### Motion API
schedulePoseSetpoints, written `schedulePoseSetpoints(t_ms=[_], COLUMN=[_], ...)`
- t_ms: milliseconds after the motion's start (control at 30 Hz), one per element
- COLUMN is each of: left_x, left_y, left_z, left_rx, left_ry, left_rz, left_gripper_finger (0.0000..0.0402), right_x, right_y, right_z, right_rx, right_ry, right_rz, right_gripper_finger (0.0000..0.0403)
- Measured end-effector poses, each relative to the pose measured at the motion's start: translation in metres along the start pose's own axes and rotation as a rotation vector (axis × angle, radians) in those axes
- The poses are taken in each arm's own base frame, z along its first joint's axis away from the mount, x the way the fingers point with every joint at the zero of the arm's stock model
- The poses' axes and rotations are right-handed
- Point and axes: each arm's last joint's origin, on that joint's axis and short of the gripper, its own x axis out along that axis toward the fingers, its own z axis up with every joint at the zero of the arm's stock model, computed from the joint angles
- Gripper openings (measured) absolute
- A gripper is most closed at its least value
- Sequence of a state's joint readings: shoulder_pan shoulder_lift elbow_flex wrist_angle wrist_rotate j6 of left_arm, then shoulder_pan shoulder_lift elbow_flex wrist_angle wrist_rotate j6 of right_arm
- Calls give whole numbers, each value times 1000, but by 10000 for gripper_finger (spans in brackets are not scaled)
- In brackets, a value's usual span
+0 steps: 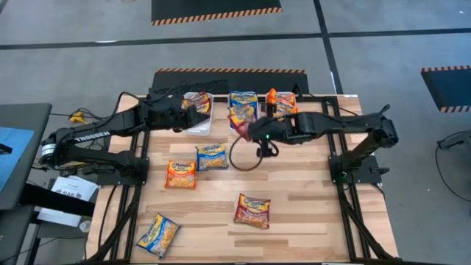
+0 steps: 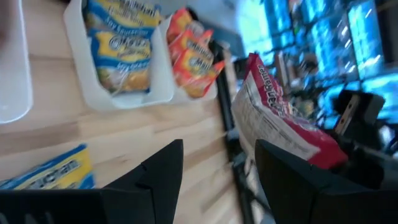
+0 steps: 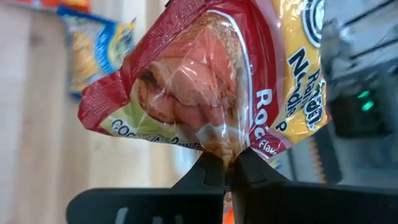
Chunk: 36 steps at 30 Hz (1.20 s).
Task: Sort Maruchan noodles
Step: Put the top red noodle pack into the top left white bin
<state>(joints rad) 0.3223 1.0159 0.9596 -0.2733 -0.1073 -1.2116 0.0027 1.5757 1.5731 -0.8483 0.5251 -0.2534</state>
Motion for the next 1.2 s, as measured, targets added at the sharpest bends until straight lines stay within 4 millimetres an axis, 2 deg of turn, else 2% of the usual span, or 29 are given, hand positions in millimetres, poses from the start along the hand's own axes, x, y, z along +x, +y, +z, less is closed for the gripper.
schedulePoseSetpoints(t_ms=[200,400,633,767,967,1200], left_x=[6,32,51,61,78,94], left_y=[-9,-21,-22,-18,-19,-19], left_z=[5,6,5,6,4,1], left_rx=[-47,-43,-2,-5,41,60], left_ry=[-102,-165,-204,-227,-229,-198], left_rz=[-81,-223,-270,-251,-329,-367], left_gripper_finger=[185,185,185,185,185,185], right_x=[3,7,12,13,14,35], right_y=[-31,-56,-74,-77,-76,-63], right_z=[7,3,-8,-11,-13,-16], right_rx=[-34,-34,-34,-73,-102,-158], right_ry=[-55,-31,36,60,84,180], right_rz=[-77,-126,-146,-146,-129,-78], right_gripper_finger=[11,9,9,9,8,8])
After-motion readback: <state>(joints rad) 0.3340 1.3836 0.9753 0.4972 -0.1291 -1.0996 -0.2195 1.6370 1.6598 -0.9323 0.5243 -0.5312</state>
